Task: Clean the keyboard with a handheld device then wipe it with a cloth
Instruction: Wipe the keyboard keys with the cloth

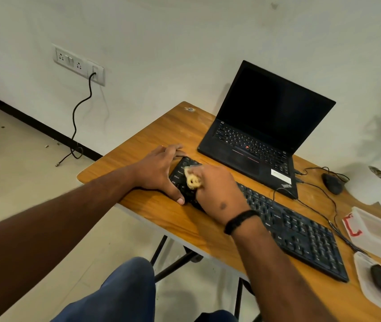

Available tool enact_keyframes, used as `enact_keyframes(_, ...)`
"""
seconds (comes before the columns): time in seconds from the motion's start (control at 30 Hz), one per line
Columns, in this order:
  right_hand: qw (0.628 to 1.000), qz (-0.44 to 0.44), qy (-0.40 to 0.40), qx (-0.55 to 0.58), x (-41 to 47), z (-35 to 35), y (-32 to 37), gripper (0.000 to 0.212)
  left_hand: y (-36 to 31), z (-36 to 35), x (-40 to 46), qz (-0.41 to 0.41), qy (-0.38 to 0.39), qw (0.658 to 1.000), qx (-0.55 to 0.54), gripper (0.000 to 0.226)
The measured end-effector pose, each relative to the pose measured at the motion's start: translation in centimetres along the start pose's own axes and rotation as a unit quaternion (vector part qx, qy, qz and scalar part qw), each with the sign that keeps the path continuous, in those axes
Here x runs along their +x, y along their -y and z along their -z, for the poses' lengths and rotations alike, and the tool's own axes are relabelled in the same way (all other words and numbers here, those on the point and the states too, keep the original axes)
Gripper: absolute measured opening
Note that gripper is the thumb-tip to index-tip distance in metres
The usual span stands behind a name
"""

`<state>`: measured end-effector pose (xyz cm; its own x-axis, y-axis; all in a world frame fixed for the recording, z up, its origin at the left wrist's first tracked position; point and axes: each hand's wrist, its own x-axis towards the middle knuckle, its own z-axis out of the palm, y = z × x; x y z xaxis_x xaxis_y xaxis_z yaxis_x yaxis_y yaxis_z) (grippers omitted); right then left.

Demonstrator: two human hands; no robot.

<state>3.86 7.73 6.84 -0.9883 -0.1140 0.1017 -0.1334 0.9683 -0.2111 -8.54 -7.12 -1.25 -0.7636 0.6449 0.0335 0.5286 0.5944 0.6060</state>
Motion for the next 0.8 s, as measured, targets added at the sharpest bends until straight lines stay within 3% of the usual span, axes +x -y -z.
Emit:
enact_keyframes(0.1,0.997,-0.013,-0.073,0.015,1.9,-2.4,1.8,0.027,0.2,0.1,-0.1,-0.010,-0.003,1.000,0.005,0.155)
enact_keyframes(0.2,1.000,0.006,-0.026,0.002,0.5,-4.8,2.3,0.031,0.5,-0.1,0.2,-0.028,-0.006,0.999,0.020,0.142)
enact_keyframes(0.33,0.999,0.032,0.017,0.018,-2.2,-3.1,-0.3,0.035,0.3,0.1,0.2,0.004,0.006,1.000,0.017,0.155)
enact_keyframes(0.43,0.997,0.002,0.075,0.010,-2.9,-0.4,-1.4,0.034,0.1,0.2,0.1,0.012,0.017,1.000,0.009,0.156)
enact_keyframes(0.6,0.995,-0.029,-0.094,0.035,0.7,0.9,-1.7,0.043,-0.9,0.0,0.9,-0.011,0.040,0.999,0.006,0.161)
enact_keyframes(0.8,0.999,-0.044,-0.028,-0.013,4.5,-3.2,-1.4,0.034,-0.6,-0.7,1.4,-0.011,0.010,1.000,-0.008,0.161)
